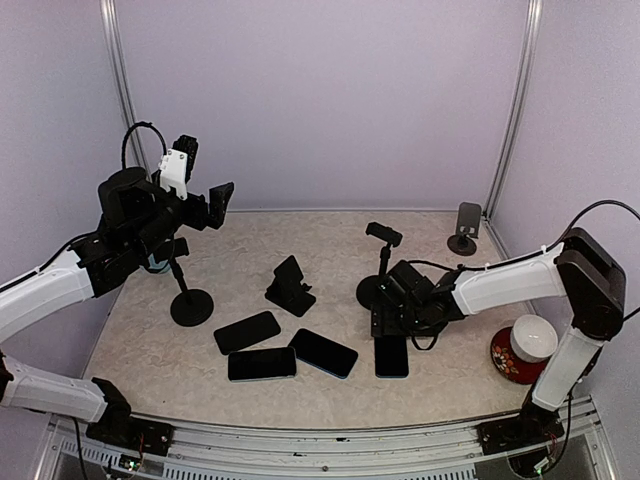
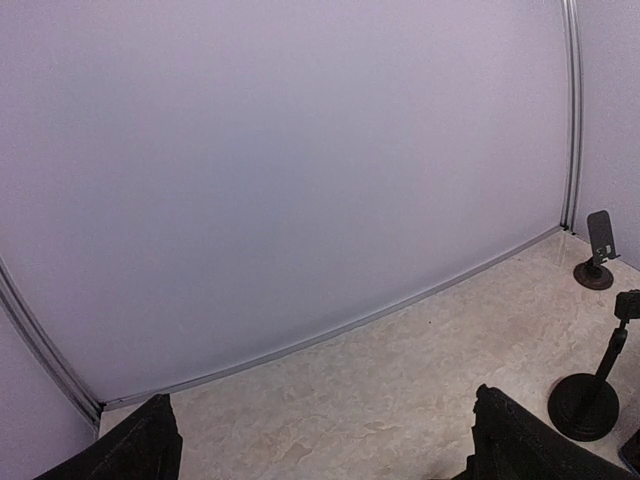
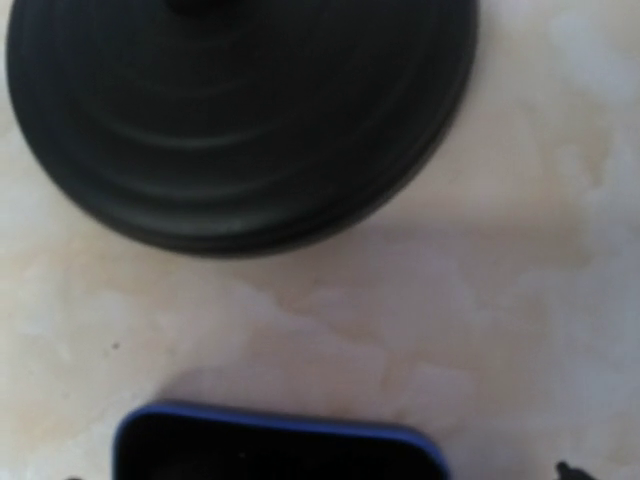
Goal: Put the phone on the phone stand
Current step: Pick up the phone at the center of the board.
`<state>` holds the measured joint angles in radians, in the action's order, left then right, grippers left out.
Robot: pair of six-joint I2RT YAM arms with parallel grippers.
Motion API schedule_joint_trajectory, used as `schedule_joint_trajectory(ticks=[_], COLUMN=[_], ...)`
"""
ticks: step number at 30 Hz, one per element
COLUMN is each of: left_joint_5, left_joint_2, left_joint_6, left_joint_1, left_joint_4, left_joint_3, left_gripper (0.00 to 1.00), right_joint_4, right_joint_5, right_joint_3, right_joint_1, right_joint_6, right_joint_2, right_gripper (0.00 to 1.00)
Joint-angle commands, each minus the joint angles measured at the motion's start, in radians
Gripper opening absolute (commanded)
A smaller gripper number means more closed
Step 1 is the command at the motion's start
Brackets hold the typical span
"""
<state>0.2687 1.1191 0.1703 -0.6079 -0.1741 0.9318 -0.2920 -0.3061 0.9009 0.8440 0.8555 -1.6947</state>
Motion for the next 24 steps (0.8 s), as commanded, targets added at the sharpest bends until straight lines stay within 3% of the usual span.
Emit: schedule_joint_trajectory(ticks=[1,24], left_joint_5=[0.007,0.023], left_joint_2=[-0.009,-0.015], left_joint_6=[0.015,0.026], left_joint_1=[-0.009,-0.02], left_joint_4=[-0.028,-0.028], left_joint_3=[-0.007,-0.009], left_gripper=[0.99,0.99], right_joint_4=[-0.013,-0.097], right_joint_5=[0.004,-0.057], right_joint_3=[0.031,0.096], right_joint_1=[0.021,0.068], right_joint_6=[0.036,0.075], right_joint_2=[-0.028,-0.139], right_gripper=[1.0,1.0])
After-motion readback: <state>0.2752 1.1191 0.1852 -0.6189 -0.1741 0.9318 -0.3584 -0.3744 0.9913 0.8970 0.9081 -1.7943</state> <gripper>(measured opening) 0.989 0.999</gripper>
